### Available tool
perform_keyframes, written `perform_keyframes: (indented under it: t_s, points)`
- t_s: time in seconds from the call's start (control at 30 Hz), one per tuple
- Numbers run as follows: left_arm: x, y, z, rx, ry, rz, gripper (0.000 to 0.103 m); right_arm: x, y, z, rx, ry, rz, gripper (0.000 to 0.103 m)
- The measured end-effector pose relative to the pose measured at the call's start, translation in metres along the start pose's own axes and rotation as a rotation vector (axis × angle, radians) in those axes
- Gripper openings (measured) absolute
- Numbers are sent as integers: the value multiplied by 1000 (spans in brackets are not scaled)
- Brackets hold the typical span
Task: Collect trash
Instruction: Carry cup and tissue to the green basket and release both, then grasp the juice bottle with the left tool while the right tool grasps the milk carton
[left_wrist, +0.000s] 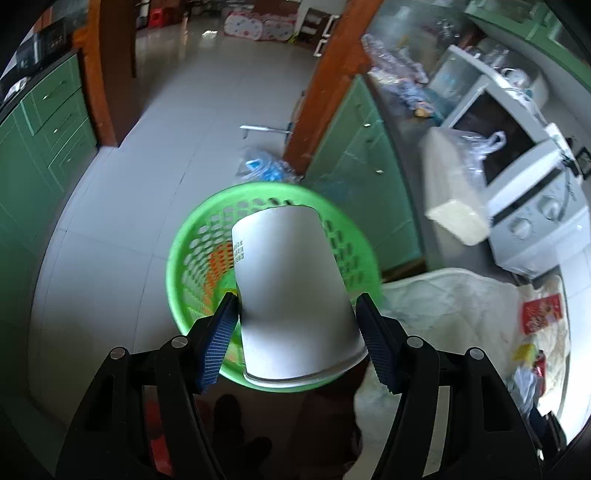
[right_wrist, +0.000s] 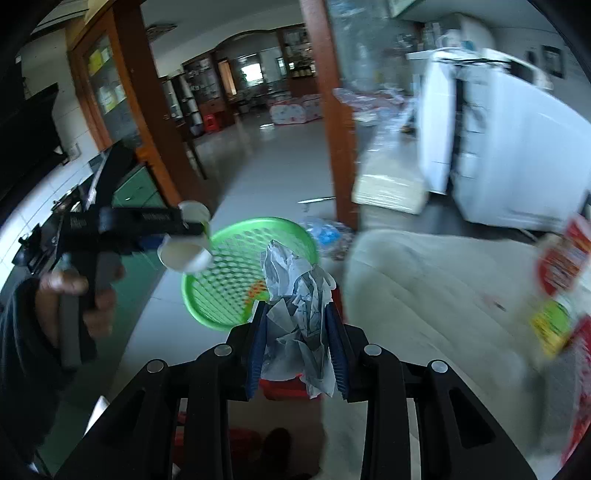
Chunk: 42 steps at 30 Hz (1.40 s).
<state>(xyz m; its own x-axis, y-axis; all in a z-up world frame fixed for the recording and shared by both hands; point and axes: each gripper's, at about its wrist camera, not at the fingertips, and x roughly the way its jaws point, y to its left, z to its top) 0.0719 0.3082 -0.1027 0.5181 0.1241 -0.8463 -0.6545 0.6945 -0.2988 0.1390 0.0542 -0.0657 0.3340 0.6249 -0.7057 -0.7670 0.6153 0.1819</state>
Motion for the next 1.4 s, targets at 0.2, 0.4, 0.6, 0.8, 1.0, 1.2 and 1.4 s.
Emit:
perform_keyframes:
  t_s: [0.2, 0.4, 0.6, 0.8, 1.0, 1.2, 1.4]
  points:
    - [25, 25, 5, -34, 37, 20, 65, 67, 27, 30, -2, 40, 45, 31]
    - [37, 41, 7, -64, 52, 24, 67, 125, 37, 47, 56, 84, 82, 35]
    - [44, 48, 9, -86, 70, 18, 68, 151, 35, 42, 117, 98, 104, 52]
    - [37, 45, 9, -77, 57, 15, 71, 134, 32, 36, 104, 79, 125, 63]
    - [18, 28, 6, -45, 27, -2, 72, 97, 19, 26, 115, 51, 124, 69]
    - [-3, -3, -7, 18, -5, -39, 75, 36, -5, -3, 102, 21, 39, 75]
    - [-12, -43, -28, 83, 2, -88, 77, -23, -40, -42, 118, 6, -62, 76]
